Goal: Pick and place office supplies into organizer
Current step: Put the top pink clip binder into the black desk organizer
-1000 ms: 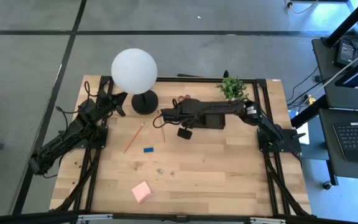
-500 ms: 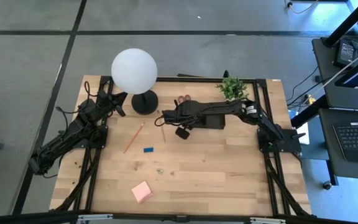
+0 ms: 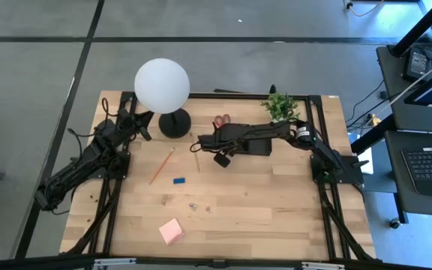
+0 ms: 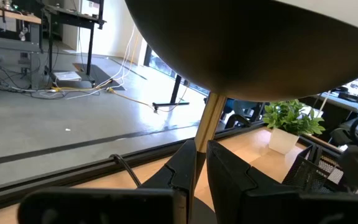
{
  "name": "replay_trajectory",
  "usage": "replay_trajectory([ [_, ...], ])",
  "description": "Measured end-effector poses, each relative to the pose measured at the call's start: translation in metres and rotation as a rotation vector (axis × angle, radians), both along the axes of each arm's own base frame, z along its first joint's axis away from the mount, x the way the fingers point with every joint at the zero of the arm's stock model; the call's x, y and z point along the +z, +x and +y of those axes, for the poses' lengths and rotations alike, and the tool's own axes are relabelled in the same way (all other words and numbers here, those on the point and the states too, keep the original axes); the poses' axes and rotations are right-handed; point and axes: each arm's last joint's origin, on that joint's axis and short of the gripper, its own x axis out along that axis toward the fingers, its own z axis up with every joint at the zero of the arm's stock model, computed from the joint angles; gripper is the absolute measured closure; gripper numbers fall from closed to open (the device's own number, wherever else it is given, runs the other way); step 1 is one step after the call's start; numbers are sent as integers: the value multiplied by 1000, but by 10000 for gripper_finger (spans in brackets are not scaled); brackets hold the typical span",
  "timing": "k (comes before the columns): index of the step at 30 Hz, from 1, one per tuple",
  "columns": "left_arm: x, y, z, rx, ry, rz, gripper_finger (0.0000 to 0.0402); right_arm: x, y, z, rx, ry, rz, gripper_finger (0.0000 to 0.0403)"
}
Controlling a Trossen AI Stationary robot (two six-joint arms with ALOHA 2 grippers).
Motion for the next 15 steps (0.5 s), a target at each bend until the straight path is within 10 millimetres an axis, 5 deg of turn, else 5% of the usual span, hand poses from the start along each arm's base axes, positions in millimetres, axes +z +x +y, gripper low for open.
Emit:
replay_trajectory([
  [15,0,0,0,0,0,0,368,0,4,-1,-1,-3,-44,325],
])
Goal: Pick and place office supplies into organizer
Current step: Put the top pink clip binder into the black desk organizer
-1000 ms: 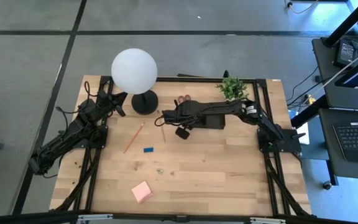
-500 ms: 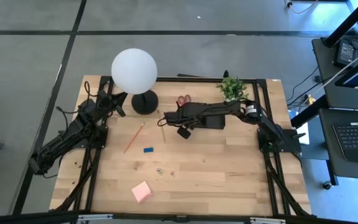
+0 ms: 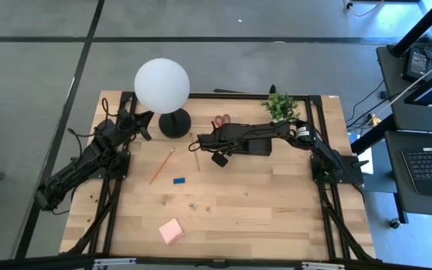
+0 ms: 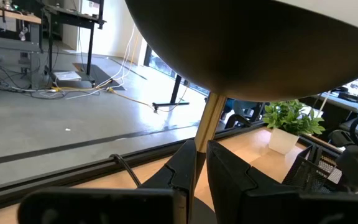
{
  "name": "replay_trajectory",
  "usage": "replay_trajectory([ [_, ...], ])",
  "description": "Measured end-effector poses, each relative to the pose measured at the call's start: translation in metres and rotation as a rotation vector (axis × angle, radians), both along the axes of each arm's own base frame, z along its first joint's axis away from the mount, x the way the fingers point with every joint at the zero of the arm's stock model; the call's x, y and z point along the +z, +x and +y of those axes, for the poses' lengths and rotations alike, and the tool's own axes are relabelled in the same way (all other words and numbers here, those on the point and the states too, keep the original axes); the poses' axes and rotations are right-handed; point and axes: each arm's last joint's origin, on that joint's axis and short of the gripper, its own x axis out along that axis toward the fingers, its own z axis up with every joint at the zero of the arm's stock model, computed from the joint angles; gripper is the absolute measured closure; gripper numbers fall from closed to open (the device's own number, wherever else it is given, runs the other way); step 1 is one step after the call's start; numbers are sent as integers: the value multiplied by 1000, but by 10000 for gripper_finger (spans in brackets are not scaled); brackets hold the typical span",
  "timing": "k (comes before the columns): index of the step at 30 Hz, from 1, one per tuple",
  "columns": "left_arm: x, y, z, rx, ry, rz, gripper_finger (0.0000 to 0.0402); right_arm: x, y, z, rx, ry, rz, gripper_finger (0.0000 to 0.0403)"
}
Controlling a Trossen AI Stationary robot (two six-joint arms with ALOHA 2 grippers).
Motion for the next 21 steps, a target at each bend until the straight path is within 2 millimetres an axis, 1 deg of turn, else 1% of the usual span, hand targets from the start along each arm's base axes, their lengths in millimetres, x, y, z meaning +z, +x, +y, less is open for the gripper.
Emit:
replay_trajectory([
  [18,0,0,0,0,0,0,368,0,0,0,1,0,0,325],
  [21,0,0,0,0,0,0,368,0,0,0,2,0,0,316],
])
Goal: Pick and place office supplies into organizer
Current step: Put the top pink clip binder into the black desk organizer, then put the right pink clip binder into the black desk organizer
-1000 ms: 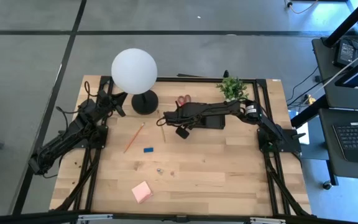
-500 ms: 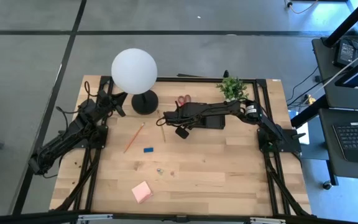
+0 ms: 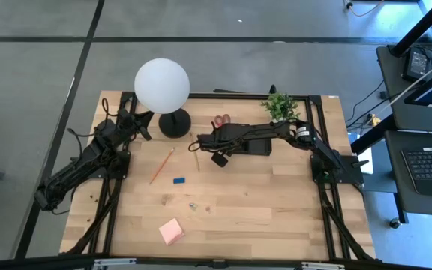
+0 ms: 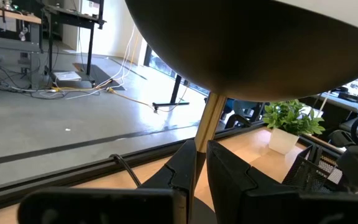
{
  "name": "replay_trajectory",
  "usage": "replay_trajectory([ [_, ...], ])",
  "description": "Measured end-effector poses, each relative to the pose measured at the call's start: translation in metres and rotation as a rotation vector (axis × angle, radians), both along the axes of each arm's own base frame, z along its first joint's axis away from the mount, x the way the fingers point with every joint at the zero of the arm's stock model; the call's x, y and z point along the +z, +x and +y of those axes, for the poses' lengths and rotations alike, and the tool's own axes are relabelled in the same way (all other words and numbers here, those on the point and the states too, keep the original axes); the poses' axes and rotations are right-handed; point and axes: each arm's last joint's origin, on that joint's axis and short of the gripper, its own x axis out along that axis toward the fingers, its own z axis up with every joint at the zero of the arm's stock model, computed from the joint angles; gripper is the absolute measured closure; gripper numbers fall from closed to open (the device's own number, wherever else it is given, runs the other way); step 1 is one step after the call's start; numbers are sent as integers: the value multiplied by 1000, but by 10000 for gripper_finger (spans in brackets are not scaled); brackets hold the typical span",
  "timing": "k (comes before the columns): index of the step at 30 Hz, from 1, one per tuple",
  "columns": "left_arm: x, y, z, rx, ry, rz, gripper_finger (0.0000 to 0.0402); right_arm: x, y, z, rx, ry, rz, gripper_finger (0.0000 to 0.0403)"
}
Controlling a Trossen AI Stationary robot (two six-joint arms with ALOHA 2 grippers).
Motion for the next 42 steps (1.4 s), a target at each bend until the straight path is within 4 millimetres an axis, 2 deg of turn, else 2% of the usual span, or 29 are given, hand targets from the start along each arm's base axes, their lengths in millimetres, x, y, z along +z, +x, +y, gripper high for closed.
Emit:
replay_trajectory([
  [8,0,0,0,0,0,1,368,0,0,0,-2,0,-1,273],
  [15,0,0,0,0,0,1,368,0,0,0,-1,0,-2,265],
  [22,0,0,0,0,0,1,368,25,8,10,72,22,-34,265],
  [27,0,0,0,0,1,0,368,57,23,40,307,21,-123,265],
  [32,0,0,0,0,1,1,368,82,36,80,401,14,-304,265],
  [38,0,0,0,0,0,1,368,89,37,131,638,2,-363,265],
  [40,0,0,0,0,1,0,368,90,35,146,636,19,-390,265],
  [42,0,0,0,0,0,1,368,90,33,157,538,64,-427,265],
])
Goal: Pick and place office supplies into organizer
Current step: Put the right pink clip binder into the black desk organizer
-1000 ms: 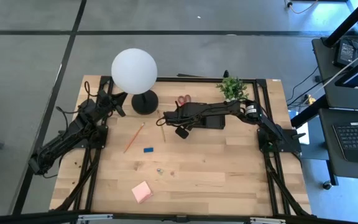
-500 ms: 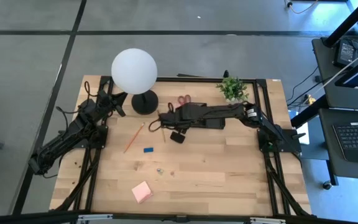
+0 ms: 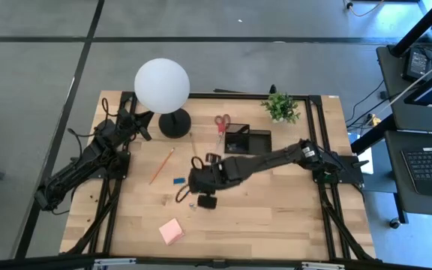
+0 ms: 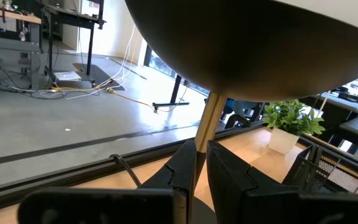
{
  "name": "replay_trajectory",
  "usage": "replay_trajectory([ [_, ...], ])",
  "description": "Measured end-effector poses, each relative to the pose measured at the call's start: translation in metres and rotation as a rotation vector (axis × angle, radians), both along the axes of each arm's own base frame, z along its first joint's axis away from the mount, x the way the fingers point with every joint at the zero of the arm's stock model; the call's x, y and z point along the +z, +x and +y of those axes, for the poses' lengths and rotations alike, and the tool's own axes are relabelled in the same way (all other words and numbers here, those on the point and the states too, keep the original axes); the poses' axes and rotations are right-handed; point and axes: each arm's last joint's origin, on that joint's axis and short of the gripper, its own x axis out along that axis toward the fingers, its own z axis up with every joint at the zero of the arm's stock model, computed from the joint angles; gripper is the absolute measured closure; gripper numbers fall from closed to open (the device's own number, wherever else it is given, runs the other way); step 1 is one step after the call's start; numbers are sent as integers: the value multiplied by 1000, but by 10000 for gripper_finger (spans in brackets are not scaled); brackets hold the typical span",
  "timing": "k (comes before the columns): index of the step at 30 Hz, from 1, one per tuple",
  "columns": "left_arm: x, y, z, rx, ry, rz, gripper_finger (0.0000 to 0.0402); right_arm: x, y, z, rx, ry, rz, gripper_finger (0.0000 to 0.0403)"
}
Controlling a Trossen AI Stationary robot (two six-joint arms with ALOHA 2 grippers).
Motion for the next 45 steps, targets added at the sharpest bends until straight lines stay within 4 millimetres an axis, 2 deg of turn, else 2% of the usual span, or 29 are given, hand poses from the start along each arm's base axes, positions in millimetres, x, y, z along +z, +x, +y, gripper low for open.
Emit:
replay_trajectory([
  [5,0,0,0,0,1,0,368,0,-3,19,-356,297,-38,265],
  [9,0,0,0,0,1,0,368,0,-7,33,-472,453,-17,265],
  [13,0,0,0,0,0,0,368,0,-9,40,-528,490,-13,265],
  [24,0,0,0,0,0,-1,368,-3,-8,51,-475,491,-28,261],
  [27,0,0,0,0,0,0,368,-3,-9,51,-455,476,-27,243],
  [36,0,0,0,0,0,0,368,-1,-5,51,-464,474,-77,153],
  [41,0,0,0,0,0,0,368,5,4,55,-421,530,-176,140],
  [45,0,0,0,0,0,0,368,2,3,54,-527,590,-141,140],
])
